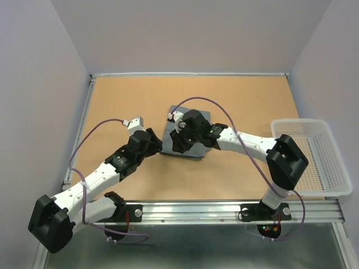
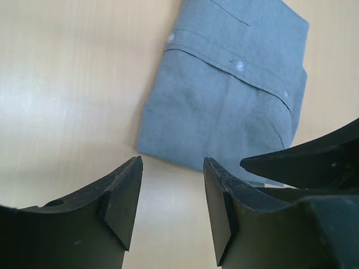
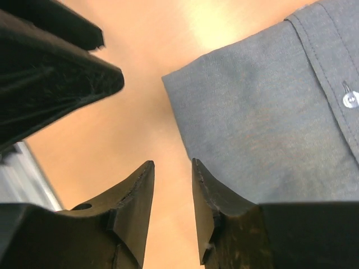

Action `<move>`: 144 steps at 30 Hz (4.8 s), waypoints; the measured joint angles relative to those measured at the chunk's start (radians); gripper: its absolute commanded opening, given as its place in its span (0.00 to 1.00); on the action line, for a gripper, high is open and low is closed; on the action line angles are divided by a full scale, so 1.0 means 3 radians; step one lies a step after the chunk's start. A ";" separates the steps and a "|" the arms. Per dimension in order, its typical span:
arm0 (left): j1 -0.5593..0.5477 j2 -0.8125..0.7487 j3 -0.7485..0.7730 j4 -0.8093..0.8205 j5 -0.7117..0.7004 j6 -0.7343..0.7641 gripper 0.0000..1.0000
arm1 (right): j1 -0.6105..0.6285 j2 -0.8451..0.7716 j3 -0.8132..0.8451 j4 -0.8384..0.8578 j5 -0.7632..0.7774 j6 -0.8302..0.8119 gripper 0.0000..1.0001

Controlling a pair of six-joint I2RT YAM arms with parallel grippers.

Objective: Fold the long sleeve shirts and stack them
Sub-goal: Fold the shirt

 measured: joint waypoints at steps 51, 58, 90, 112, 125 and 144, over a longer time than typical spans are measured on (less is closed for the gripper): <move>0.1319 0.1457 0.1199 0.0472 0.2294 0.0624 0.55 | -0.1616 -0.0141 -0.0282 0.1350 -0.1358 0.1976 0.37; 0.1344 0.2815 0.2480 0.0765 0.2448 0.0619 0.54 | -0.1662 0.0470 0.0291 0.1953 -0.0985 0.2516 0.37; 0.1461 0.2720 0.1971 0.0833 0.1994 0.0852 0.60 | -0.2153 0.0776 -0.0008 0.1710 -0.0811 0.2233 0.60; 0.0231 0.3070 0.2107 0.0033 0.0435 0.1762 0.54 | -0.1136 -0.0268 -0.1035 0.0238 0.0037 0.1689 0.38; 0.0201 0.2522 0.1478 -0.0148 0.0379 0.1095 0.59 | -0.1386 0.0769 0.0217 0.0191 0.0572 0.1083 0.39; -0.1204 0.2425 0.2284 -0.0365 -0.0084 0.2065 0.71 | -0.1953 -0.1119 -0.0618 0.0070 0.0729 0.1549 1.00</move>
